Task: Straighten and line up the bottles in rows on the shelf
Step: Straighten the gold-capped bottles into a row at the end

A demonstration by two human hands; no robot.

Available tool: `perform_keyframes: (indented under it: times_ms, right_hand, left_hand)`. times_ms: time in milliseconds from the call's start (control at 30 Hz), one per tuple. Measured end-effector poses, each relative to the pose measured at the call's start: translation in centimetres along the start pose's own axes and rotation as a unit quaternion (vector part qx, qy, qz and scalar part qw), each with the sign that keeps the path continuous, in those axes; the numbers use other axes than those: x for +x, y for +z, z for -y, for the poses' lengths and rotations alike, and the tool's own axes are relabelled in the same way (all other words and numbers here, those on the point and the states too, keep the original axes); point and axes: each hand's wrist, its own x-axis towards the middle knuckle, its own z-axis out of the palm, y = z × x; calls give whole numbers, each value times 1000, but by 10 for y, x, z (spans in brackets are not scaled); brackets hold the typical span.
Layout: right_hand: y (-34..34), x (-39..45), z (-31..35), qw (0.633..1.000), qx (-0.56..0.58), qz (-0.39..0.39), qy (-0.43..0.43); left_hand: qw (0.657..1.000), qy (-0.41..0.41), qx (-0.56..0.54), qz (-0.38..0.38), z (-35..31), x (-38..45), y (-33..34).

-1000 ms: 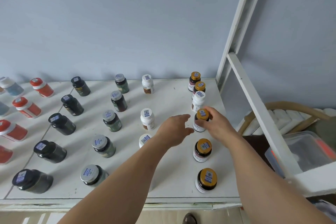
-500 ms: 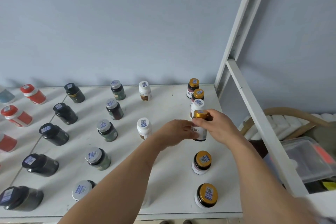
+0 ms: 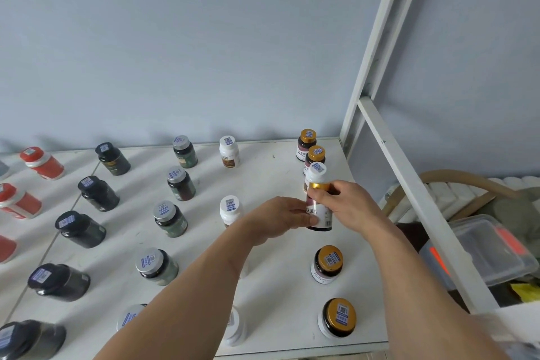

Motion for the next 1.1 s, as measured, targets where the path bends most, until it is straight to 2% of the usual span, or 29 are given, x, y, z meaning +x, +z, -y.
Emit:
perform_keyframes:
  times_ms: [100, 200, 333, 500, 733, 900, 1100]
  right_hand:
    - [0, -2, -1, 1000, 14, -2, 4]
    - [1, -4, -8, 1000, 22, 2, 9]
    - [7, -5, -22, 998, 53, 26, 26]
    - [17, -8, -33, 994, 86, 47, 45]
    - [13, -10, -29, 988, 125, 72, 56]
    - [0, 11, -14, 994, 102, -29, 31]
    - [5, 56, -6, 998, 61, -14, 33]
  left_hand:
    - [1000, 8, 27, -2, -2, 1, 1]
    - [990, 21, 135, -21, -2, 6, -1]
    - [958, 45, 274, -68, -3, 8, -5]
    - [921, 70, 369, -101, -3, 11, -5]
    - [913, 79, 387, -104, 0, 16, -7]
    - [917, 76, 373, -118, -7, 25, -11]
    - [920, 51, 368, -126, -15, 41, -13]
